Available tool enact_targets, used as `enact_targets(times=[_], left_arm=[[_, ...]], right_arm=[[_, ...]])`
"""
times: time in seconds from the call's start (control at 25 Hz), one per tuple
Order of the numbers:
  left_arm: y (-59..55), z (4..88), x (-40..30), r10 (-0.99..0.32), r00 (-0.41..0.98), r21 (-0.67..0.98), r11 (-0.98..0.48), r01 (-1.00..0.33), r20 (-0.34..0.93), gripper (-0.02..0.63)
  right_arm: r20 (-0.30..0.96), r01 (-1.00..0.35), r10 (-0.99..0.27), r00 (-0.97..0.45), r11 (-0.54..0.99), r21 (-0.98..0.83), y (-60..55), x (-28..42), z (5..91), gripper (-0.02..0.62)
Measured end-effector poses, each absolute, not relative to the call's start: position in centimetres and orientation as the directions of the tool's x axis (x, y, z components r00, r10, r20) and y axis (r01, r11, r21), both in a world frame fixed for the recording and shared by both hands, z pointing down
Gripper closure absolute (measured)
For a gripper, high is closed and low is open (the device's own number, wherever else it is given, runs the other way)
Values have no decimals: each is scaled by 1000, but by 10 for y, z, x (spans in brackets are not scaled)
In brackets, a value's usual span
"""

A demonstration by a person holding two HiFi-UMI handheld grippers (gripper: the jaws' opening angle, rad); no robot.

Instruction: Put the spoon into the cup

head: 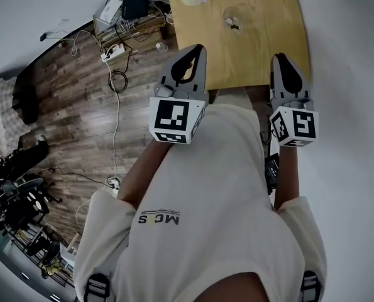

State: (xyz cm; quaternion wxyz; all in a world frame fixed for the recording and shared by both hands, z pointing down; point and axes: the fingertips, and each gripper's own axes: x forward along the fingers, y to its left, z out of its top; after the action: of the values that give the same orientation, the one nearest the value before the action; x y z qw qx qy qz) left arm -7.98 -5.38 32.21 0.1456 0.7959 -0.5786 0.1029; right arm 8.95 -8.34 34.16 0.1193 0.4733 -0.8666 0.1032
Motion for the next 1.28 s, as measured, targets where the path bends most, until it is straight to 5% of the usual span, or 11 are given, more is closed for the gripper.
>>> enact_targets(times=[1.28], left_arm=[[-30,335,-76,-872,340,160,-302,-940,351,594]], right_arm=[[310,-808,-755,-577,582,-87,-44,69,335,546]])
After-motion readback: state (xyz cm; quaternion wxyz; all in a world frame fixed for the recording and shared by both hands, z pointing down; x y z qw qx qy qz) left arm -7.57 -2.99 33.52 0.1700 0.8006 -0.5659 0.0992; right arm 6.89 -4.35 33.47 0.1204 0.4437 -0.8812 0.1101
